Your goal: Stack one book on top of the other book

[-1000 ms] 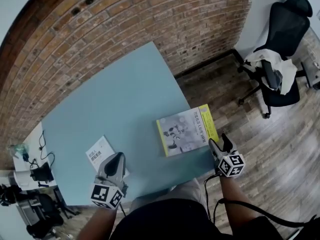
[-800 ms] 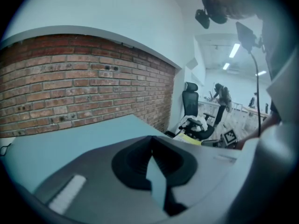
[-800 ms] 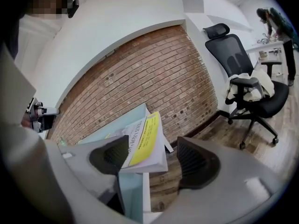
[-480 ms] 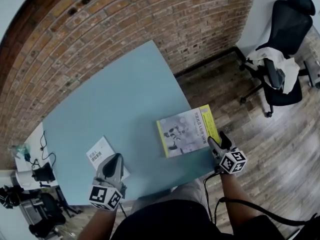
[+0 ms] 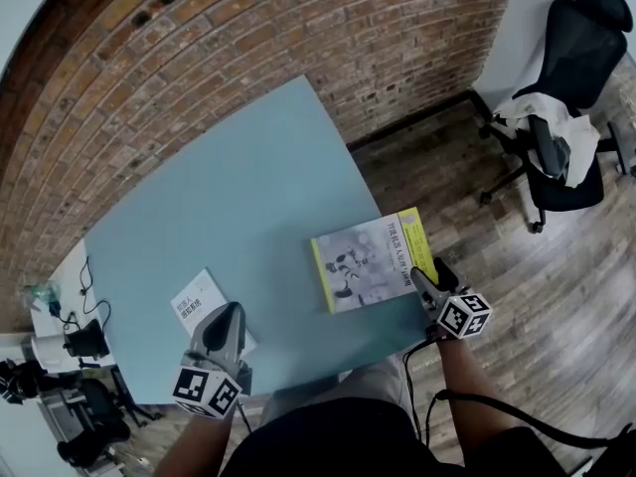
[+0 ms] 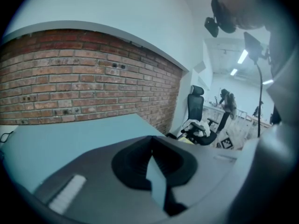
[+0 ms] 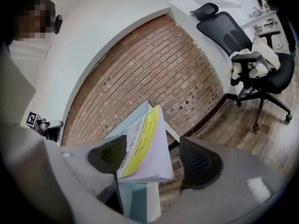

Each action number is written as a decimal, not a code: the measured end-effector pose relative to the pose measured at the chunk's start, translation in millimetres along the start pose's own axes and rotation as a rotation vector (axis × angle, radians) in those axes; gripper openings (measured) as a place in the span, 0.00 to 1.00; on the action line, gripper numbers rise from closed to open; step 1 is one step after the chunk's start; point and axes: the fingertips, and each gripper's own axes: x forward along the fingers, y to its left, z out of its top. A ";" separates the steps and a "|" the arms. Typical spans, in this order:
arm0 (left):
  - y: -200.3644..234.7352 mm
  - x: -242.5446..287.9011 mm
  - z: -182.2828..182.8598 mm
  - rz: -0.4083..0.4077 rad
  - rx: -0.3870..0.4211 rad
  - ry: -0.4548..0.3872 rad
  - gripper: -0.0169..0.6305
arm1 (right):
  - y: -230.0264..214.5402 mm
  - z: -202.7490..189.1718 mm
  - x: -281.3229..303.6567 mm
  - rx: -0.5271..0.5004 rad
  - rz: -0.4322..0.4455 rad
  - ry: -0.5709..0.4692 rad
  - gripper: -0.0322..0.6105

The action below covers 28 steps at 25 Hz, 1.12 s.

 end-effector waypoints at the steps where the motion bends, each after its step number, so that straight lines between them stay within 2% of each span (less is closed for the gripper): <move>1: -0.4 0.1 -0.9 0.000 -0.001 0.002 0.03 | 0.1 -0.5 1.1 0.003 0.003 0.008 0.59; 7: -1.3 -2.0 -7.4 -0.002 0.000 0.023 0.03 | -0.9 -9.2 8.2 0.013 0.028 0.081 0.60; 16: 1.5 -8.2 -14.0 0.017 -0.017 0.030 0.03 | -1.7 -11.1 13.3 0.058 0.051 0.104 0.60; 22: 2.7 -12.7 -20.4 0.023 -0.026 0.045 0.03 | -5.9 -10.8 17.9 0.199 0.084 0.093 0.60; 28: 2.8 -16.9 -28.5 0.032 -0.052 0.062 0.03 | -0.8 -12.5 23.4 0.186 0.099 0.129 0.59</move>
